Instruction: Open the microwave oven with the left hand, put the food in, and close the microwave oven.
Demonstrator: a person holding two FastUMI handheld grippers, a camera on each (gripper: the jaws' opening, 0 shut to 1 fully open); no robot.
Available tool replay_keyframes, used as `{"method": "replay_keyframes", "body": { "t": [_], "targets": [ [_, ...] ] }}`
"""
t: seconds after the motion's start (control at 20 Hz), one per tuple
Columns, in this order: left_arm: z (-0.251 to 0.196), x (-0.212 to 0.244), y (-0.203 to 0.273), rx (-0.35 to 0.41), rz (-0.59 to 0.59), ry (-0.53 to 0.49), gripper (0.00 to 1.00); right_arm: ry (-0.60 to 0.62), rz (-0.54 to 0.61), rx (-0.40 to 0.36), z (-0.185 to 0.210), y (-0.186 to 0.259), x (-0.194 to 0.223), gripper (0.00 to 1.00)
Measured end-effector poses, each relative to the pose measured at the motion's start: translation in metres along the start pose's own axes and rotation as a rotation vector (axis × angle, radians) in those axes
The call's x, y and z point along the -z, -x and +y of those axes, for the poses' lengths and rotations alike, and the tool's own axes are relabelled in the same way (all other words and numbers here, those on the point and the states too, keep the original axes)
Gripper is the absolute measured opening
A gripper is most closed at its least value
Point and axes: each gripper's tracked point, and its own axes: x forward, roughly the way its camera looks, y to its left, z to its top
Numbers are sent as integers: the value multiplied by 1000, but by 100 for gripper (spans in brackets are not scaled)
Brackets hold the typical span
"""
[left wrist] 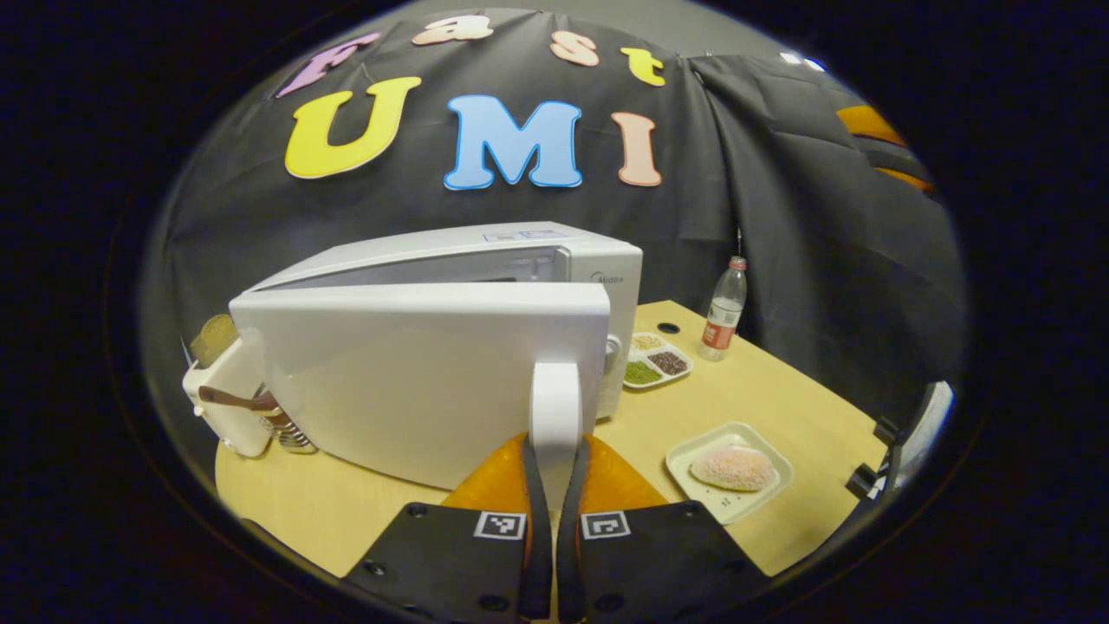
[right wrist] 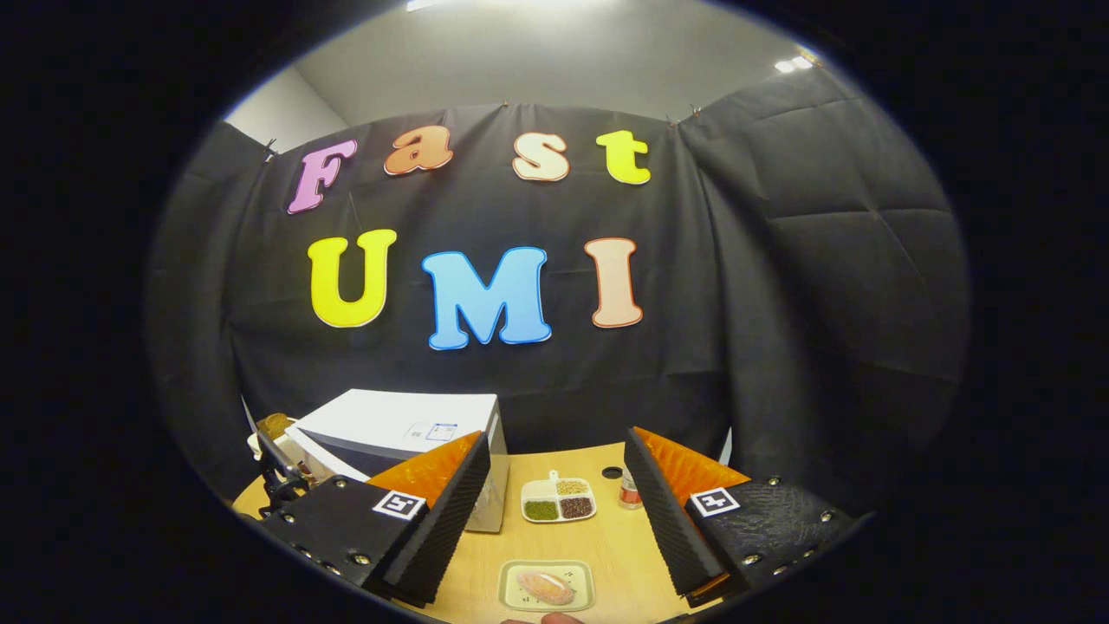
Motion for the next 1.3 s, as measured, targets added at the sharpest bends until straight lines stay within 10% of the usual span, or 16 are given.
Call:
{"method": "replay_keyframes", "body": {
  "t": [0.65,1.3],
  "targets": [
    [77,74,141,118,63,-87,8,62,84,-99,86,0,54,95],
    [188,110,211,79,116,-153,9,88,264,-152,122,-24,141,95]
  ]
}}
